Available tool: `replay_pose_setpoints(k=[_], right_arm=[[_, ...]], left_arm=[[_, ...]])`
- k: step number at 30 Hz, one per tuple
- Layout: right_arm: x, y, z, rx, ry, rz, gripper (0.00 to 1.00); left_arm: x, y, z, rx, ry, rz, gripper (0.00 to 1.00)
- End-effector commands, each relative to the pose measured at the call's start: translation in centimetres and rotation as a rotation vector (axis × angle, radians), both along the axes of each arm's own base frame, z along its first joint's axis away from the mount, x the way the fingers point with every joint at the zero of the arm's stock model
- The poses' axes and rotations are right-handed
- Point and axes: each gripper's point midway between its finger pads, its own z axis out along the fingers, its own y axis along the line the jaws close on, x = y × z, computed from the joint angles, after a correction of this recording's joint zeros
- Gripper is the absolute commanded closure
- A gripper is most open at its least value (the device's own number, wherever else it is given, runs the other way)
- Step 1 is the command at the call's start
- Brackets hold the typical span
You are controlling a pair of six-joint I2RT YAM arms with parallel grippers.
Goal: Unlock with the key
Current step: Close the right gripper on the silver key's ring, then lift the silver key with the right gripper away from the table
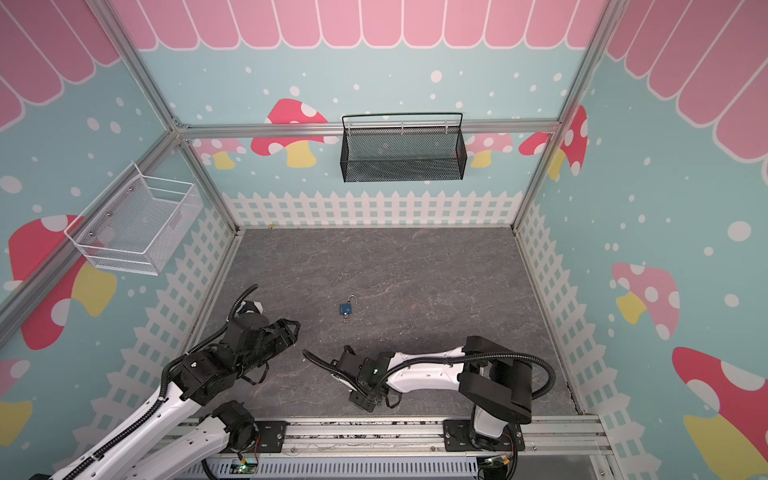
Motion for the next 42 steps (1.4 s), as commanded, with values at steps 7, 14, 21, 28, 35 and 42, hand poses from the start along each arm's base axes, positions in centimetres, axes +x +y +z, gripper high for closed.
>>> replay_pose_setpoints(k=[7, 14, 21, 28, 35, 42], right_arm=[[0.2, -1.9, -1.8, -0.112, -0.015, 0.015, 0.71], [0.7, -1.8, -1.3, -0.091, -0.019, 0.006, 0.77], [1.1, -1.7, -0.9, -0.071, -0.017, 0.003, 0.82], [1.2, -1.8, -0.7, -0.061, -0.010, 0.000, 0.88], [1.7, -1.3, 0.5, 0.009, -0.012, -0.029, 0.99], [2.7, -1.4, 2.4, 0.096, -0.022, -0.094, 1.00]], left_arm=[[0.3, 0.4, 0.6, -0.017, -0.023, 0.033, 0.30], [0.3, 0.2, 0.6, -0.027, -0.020, 0.031, 0.30], [0.5, -0.1, 0.7, -0.039, -0.024, 0.029, 0.30], [0.6, -0.3, 0.7, -0.040, -0.020, 0.025, 0.30], [0.8, -0.5, 1.0, -0.050, -0.028, 0.023, 0.30], [0.9, -1.0, 1.9, -0.079, -0.039, 0.006, 0.30]])
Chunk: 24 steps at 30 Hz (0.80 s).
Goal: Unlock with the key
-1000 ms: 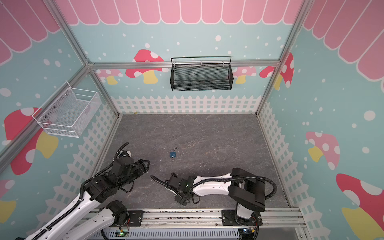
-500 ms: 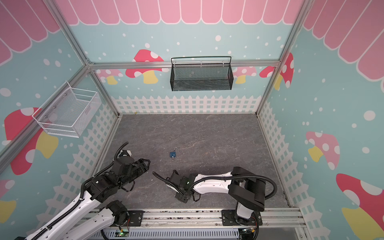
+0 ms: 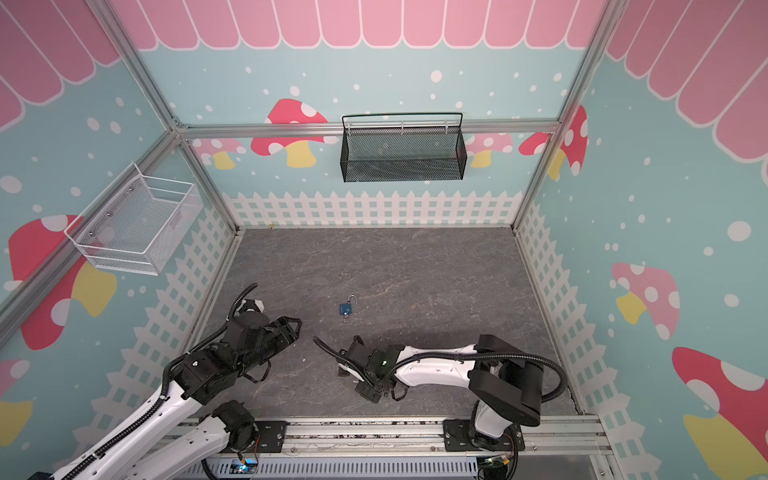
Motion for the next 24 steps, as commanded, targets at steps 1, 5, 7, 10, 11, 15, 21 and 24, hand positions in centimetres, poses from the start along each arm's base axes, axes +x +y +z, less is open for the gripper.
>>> replay_pose_setpoints(k=[1, 5, 7, 10, 11, 15, 21, 24], right_arm=[[0.3, 0.1, 1.4, 0.069, 0.000, -0.037, 1.00], [0.9, -0.2, 3.0, 0.148, -0.006, -0.081, 1.00], [1.6, -0.5, 4.1, 0.203, -0.011, -0.115, 1.00], [2.9, -0.9, 6.2, 0.286, -0.026, -0.169, 1.00], [3.3, -1.0, 6.9, 0.308, -0.038, -0.183, 1.00], [5.3, -1.7, 9.6, 0.397, -0.097, -0.249, 1.00], [7.8, -2.3, 13.8, 0.539, -0.167, -0.342, 1.00], [8.5, -2.3, 16.3, 0.629, -0.198, -0.368, 1.00]], left_arm=[[0.4, -0.5, 1.5, -0.048, -0.023, 0.003, 0.30], [0.6, -1.3, 2.5, -0.095, -0.038, -0.013, 0.31], [0.8, -2.0, 2.9, -0.138, -0.046, -0.029, 0.31], [1.3, -3.3, 3.9, -0.203, -0.062, -0.053, 0.32], [1.4, -3.8, 4.3, -0.221, -0.070, -0.064, 0.32], [2.4, -6.0, 6.3, -0.284, -0.115, -0.111, 0.33], [3.4, -10.3, 9.5, -0.363, -0.194, -0.194, 0.33], [3.7, -11.8, 11.0, -0.407, -0.241, -0.202, 0.33]])
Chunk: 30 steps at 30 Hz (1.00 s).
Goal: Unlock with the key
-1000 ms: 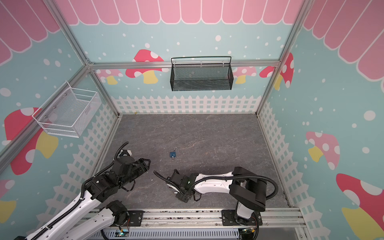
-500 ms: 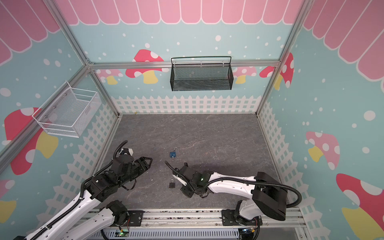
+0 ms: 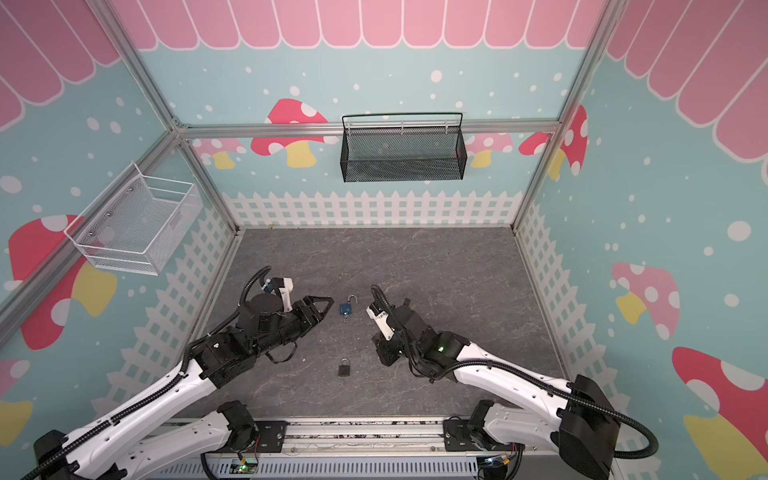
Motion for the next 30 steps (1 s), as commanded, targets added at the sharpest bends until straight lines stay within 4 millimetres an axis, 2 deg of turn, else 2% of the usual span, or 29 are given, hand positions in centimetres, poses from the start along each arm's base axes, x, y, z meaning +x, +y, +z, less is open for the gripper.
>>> replay_pose_setpoints(k=[1, 7, 12, 20, 24, 30], right_arm=[[0.9, 0.5, 3.7, 0.138, -0.064, -0.026, 1.00], [1.7, 0.7, 7.5, 0.259, -0.164, -0.040, 1.00], [2.7, 0.3, 9.4, 0.332, -0.219, -0.112, 1.00], [3.9, 0.8, 11.6, 0.449, -0.268, -0.153, 1.00], [4.4, 1.5, 12.8, 0.484, -0.299, -0.148, 1.00], [5.0, 2.7, 13.3, 0.507, -0.318, -0.128, 1.00]], left_arm=[[0.9, -1.8, 4.2, -0.134, -0.095, 0.015, 0.33], [1.0, -4.4, 4.9, -0.253, -0.086, -0.030, 0.33], [1.0, -5.0, 4.5, -0.350, -0.048, 0.018, 0.32], [1.2, -5.9, 4.1, -0.553, 0.080, 0.070, 0.28], [1.3, -6.6, 3.6, -0.623, 0.151, 0.080, 0.23], [1.6, -7.7, 4.1, -0.688, 0.198, 0.072, 0.16]])
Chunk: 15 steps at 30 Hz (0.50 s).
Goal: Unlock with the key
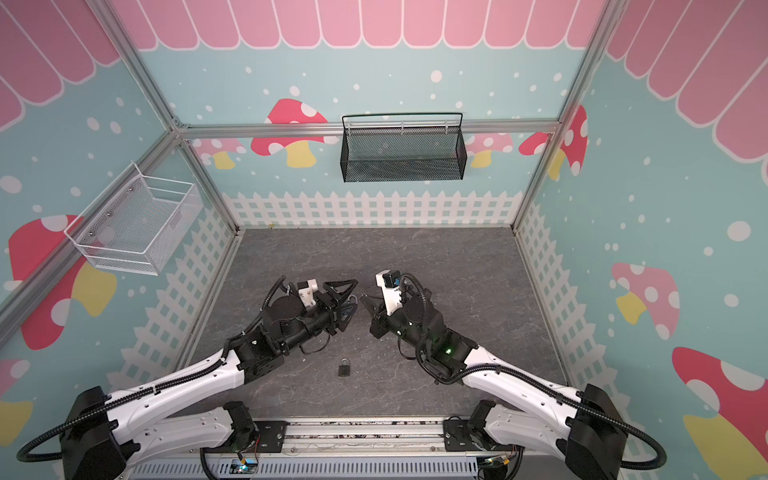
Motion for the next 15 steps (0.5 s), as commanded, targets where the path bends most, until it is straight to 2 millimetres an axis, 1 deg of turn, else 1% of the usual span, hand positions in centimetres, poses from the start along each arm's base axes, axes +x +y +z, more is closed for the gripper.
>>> replay_pose_setpoints(k=[1, 5, 9, 11, 15], right_arm=[[0.6, 0.6, 2.1, 0.060, -0.049, 0.003, 1.00], [0.6, 1.6, 2.2, 0.074, -0.060, 0.040, 1.00], [0.5, 2.1, 2.0, 0.083, -0.055, 0.065, 1.00], [0.3, 2.3, 1.9, 0.080, -0.055, 0.079, 1.00], [-0.2, 1.8, 1.9, 0.086, -0.056, 0.080, 1.00]], left_arm=[[0.1, -0.8, 1.5, -0.109, 0.033, 0.000, 0.15], [0.6, -0.5, 1.2, -0.138, 0.052, 0.036, 0.11], [0.9, -0.6, 1.5, -0.170, 0.052, 0.048, 0.11], [1.0, -0.4, 1.2, -0.170, 0.058, 0.061, 0.14], [1.1, 0.4, 0.7, -0.178, 0.067, 0.099, 0.21]])
